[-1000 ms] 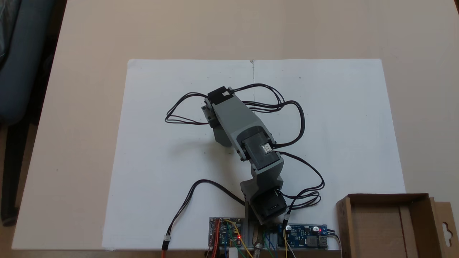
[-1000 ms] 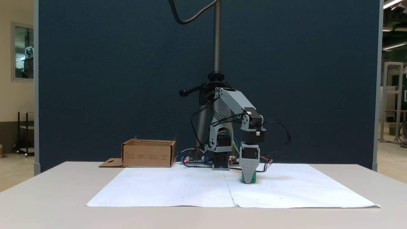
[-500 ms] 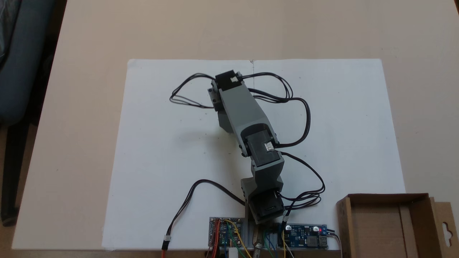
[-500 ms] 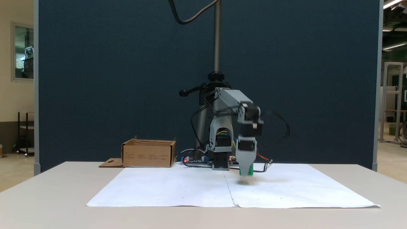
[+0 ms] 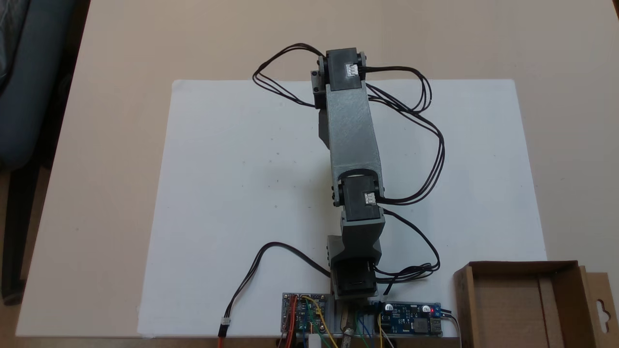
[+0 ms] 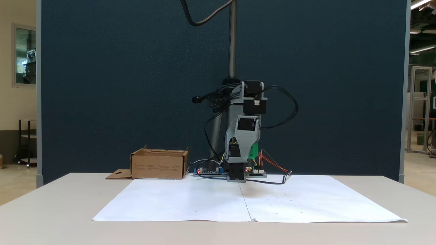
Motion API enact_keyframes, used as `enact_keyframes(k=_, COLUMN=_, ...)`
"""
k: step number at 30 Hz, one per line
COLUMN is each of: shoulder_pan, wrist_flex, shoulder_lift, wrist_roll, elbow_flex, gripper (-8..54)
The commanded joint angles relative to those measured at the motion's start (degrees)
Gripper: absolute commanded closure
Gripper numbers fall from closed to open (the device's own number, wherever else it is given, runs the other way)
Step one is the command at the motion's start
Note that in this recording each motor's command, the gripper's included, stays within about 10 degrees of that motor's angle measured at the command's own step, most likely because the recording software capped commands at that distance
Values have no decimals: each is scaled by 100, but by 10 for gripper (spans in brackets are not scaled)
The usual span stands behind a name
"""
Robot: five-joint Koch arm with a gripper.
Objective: Grasp a green dice and put it in the bin.
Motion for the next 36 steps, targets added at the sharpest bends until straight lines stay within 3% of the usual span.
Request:
enact_keyframes(k=1, shoulder_pan=870, wrist_flex=729, shoulder_lift=272, wrist_roll=-791, elbow_flex=-712, gripper=338)
enact_keyframes(k=19, shoulder_pan=7926, wrist_flex=-466, shoulder_lift=255, wrist_roll=-4280, elbow_flex=-1538, gripper=338)
enact_keyframes(k=27, shoulder_pan=10362, wrist_flex=-1257, shoulder_lift=-18, wrist_roll=-4843, elbow_flex=-1635, gripper=338)
enact_keyframes(k=36, shoulder_pan=10872, wrist_flex=-1222, shoulder_lift=-519, wrist_roll=-4896, elbow_flex=-1635, gripper=338)
